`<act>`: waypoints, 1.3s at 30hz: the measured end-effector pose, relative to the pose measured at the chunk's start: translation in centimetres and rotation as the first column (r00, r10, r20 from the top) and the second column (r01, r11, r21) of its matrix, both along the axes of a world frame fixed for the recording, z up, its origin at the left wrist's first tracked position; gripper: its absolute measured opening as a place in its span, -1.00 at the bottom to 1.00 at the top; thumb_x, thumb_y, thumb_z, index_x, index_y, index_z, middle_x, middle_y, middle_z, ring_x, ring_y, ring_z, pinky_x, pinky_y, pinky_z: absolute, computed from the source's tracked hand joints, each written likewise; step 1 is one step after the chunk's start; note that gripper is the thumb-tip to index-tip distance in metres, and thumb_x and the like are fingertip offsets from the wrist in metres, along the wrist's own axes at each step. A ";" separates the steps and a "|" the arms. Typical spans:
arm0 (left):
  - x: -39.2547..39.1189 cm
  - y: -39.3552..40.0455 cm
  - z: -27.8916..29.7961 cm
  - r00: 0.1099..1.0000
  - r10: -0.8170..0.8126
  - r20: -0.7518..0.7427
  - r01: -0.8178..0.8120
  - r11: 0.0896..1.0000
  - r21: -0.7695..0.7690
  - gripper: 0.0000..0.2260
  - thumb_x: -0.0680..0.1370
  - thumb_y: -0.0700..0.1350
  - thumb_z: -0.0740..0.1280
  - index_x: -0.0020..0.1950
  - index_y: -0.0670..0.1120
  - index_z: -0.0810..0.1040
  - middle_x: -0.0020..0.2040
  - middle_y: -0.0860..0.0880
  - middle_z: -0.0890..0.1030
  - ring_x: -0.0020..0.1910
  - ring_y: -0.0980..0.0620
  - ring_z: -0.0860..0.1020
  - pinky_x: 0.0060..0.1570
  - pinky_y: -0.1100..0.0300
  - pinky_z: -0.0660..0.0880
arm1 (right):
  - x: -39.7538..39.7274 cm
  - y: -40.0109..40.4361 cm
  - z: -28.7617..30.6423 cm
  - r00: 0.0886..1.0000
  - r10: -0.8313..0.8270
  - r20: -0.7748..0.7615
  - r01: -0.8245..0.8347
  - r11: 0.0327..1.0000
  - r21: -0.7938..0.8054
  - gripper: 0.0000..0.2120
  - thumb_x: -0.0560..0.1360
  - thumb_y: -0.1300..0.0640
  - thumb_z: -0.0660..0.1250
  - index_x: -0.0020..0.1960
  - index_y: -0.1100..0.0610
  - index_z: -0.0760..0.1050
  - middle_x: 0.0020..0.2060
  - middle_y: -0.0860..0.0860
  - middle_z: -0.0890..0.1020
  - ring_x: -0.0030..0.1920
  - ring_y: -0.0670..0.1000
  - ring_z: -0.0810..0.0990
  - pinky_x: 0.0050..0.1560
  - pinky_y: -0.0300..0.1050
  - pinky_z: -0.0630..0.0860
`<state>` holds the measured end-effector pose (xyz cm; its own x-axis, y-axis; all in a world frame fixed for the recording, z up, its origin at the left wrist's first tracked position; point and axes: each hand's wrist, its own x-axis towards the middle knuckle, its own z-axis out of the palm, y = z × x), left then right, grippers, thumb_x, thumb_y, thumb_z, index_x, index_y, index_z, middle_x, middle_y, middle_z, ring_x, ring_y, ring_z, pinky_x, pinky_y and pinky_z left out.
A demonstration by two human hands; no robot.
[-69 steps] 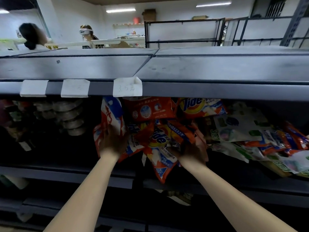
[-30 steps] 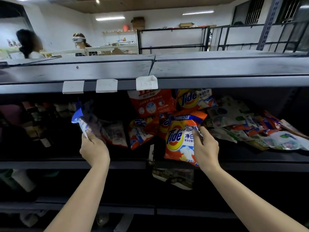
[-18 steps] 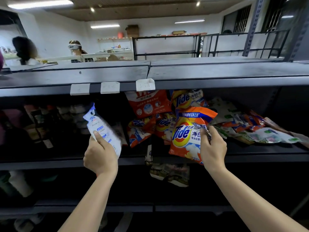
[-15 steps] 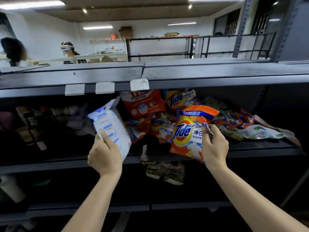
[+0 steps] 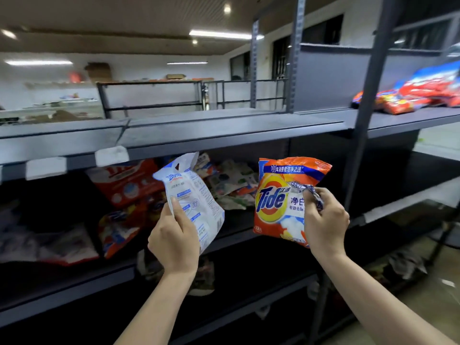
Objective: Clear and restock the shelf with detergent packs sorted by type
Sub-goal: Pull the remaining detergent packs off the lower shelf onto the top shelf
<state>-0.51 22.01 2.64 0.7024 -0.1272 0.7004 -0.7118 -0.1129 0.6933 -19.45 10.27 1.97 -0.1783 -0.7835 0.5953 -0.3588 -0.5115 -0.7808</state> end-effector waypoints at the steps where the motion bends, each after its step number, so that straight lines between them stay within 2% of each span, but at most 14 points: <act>1: -0.8 -0.8 0.2 1.000 -0.027 0.014 0.027 1.000 -0.009 -0.51 0.61 0.05 -0.04 -0.07 -0.23 0.58 -0.25 -0.18 0.64 -0.28 -0.25 0.57 -0.25 0.16 0.27 | -1.2 -0.4 0.2 1.000 -0.018 0.007 0.018 1.000 -0.008 -0.80 0.58 0.01 0.24 0.00 0.15 0.51 -0.22 0.01 0.66 -0.23 0.01 0.65 -0.21 -0.01 0.58; 3: -2.6 -2.5 0.6 0.996 -0.088 0.032 0.089 0.996 -0.027 -0.45 0.58 0.10 -0.08 -0.06 -0.21 0.60 -0.24 -0.17 0.65 -0.28 -0.24 0.58 -0.25 0.17 0.28 | -3.6 -1.1 0.8 0.998 -0.054 0.026 0.055 0.998 -0.018 -0.80 0.58 0.01 0.24 -0.02 0.15 0.50 -0.23 0.02 0.65 -0.26 0.00 0.65 -0.27 -0.06 0.56; 5: -4.5 -4.3 1.0 0.988 -0.147 0.043 0.148 0.988 -0.035 -0.44 0.57 0.10 -0.08 -0.04 -0.22 0.61 -0.24 -0.18 0.65 -0.27 -0.25 0.58 -0.25 0.17 0.29 | -6.0 -1.8 1.3 0.994 -0.104 0.034 0.105 0.994 -0.039 -0.77 0.58 0.01 0.25 -0.02 0.18 0.51 -0.24 0.02 0.64 -0.29 -0.07 0.62 -0.32 -0.34 0.46; 7: -6.4 -6.1 1.4 0.976 -0.207 0.059 0.209 0.977 -0.027 -0.44 0.57 0.09 -0.07 -0.04 -0.23 0.62 -0.23 -0.19 0.66 -0.28 -0.25 0.59 -0.27 0.15 0.33 | -8.3 -2.5 1.9 0.987 -0.156 0.049 0.159 0.985 -0.066 -0.69 0.55 -0.05 0.22 -0.03 0.20 0.52 -0.27 0.01 0.62 -0.32 -0.21 0.54 -0.35 -0.50 0.38; 9: -8.6 -8.1 1.7 0.960 -0.268 0.077 0.270 0.963 -0.015 -0.47 0.59 0.06 -0.04 -0.08 -0.24 0.62 -0.25 -0.19 0.66 -0.32 -0.24 0.59 -0.30 0.14 0.36 | -10.5 -3.6 2.4 0.978 -0.195 0.067 0.201 0.976 -0.086 -0.67 0.51 -0.05 0.19 -0.05 0.21 0.52 -0.30 -0.01 0.59 -0.36 -0.25 0.50 -0.35 -0.55 0.33; 12: -12.4 -11.2 2.6 0.945 -0.313 0.095 0.317 0.948 -0.035 -0.51 0.59 0.01 0.00 -0.09 -0.26 0.63 -0.25 -0.19 0.66 -0.31 -0.23 0.60 -0.27 0.23 0.30 | -14.2 -6.0 3.0 0.965 -0.251 0.075 0.257 0.962 -0.091 -0.79 0.57 0.07 0.27 -0.06 0.22 0.54 -0.28 0.00 0.60 -0.35 -0.24 0.49 -0.33 -0.56 0.32; 15: -16.4 -14.8 3.5 0.918 -0.367 0.152 0.382 0.920 -0.084 -0.58 0.60 -0.06 0.06 -0.11 -0.26 0.63 -0.28 -0.16 0.66 -0.37 -0.17 0.60 -0.34 0.33 0.18 | -18.4 -9.0 3.4 0.960 -0.264 0.091 0.271 0.959 -0.079 -0.83 0.58 0.09 0.26 -0.05 0.19 0.54 -0.29 0.01 0.61 -0.36 -0.22 0.51 -0.39 -0.48 0.36; 18: -20.7 -19.0 4.3 0.905 -0.395 0.158 0.415 0.902 -0.120 -0.58 0.60 -0.04 0.05 -0.09 -0.25 0.63 -0.28 -0.15 0.67 -0.38 -0.16 0.59 -0.32 0.30 0.27 | -23.0 -12.5 3.7 0.953 -0.286 0.100 0.296 0.950 -0.097 -0.87 0.58 0.09 0.27 -0.09 0.12 0.52 -0.38 -0.07 0.57 -0.41 -0.19 0.54 -0.42 -0.39 0.37; 21: -25.3 -23.3 5.0 0.895 -0.426 0.136 0.443 0.885 -0.143 -0.58 0.62 -0.02 0.05 -0.06 -0.23 0.63 -0.28 -0.12 0.66 -0.38 -0.14 0.59 -0.35 0.31 0.26 | -27.4 -16.3 4.2 0.950 -0.294 0.106 0.305 0.945 -0.113 -0.88 0.58 0.09 0.28 -0.08 0.10 0.52 -0.37 -0.06 0.57 -0.36 -0.10 0.57 -0.35 -0.13 0.44; 26: -32.5 -30.0 6.1 0.900 -0.432 0.067 0.436 0.877 -0.201 -0.59 0.62 -0.03 0.06 -0.12 -0.23 0.62 -0.37 -0.06 0.59 -0.44 -0.05 0.48 -0.46 0.40 0.21 | -34.9 -22.9 4.7 0.959 -0.264 0.108 0.276 0.952 -0.129 -0.87 0.58 0.04 0.27 -0.06 0.08 0.52 -0.28 -0.04 0.63 -0.28 -0.03 0.63 -0.29 -0.12 0.51; 30: -36.9 -34.7 7.3 0.888 -0.459 0.029 0.454 0.863 -0.221 -0.55 0.63 0.01 0.03 -0.17 -0.22 0.58 -0.41 -0.02 0.52 -0.40 -0.13 0.52 -0.42 0.24 0.20 | -40.0 -27.3 5.3 0.957 -0.255 0.141 0.274 0.952 -0.136 -0.83 0.53 -0.12 0.25 -0.08 -0.04 0.49 -0.24 -0.05 0.66 -0.24 0.01 0.66 -0.22 0.14 0.59; 34: -40.5 -38.9 9.4 0.899 -0.434 0.055 0.433 0.864 -0.256 -0.57 0.64 -0.04 0.06 -0.18 -0.27 0.57 -0.36 -0.15 0.59 -0.38 -0.20 0.53 -0.39 0.26 0.12 | -44.0 -30.6 6.0 0.944 -0.282 0.171 0.307 0.940 -0.149 -0.83 0.52 -0.12 0.26 -0.08 -0.04 0.50 -0.23 -0.06 0.65 -0.21 0.03 0.66 -0.17 0.16 0.59; 37: -43.0 -42.0 11.1 0.898 -0.434 0.075 0.436 0.855 -0.280 -0.62 0.65 -0.11 0.10 -0.19 -0.29 0.57 -0.34 -0.20 0.60 -0.37 -0.22 0.53 -0.38 0.27 0.10 | -46.4 -33.2 6.4 0.939 -0.293 0.179 0.319 0.938 -0.138 -0.79 0.46 -0.26 0.21 -0.09 -0.15 0.47 -0.22 -0.05 0.67 -0.21 0.02 0.67 -0.18 0.16 0.60; 39: -44.4 -44.3 11.9 0.897 -0.436 0.073 0.437 0.851 -0.293 -0.62 0.65 -0.11 0.11 -0.17 -0.31 0.56 -0.32 -0.23 0.60 -0.34 -0.25 0.54 -0.37 0.25 0.09 | -47.9 -34.9 6.7 0.932 -0.313 0.182 0.340 0.930 -0.140 -0.82 0.46 -0.26 0.21 -0.10 -0.19 0.47 -0.22 -0.06 0.67 -0.21 0.01 0.67 -0.18 0.16 0.60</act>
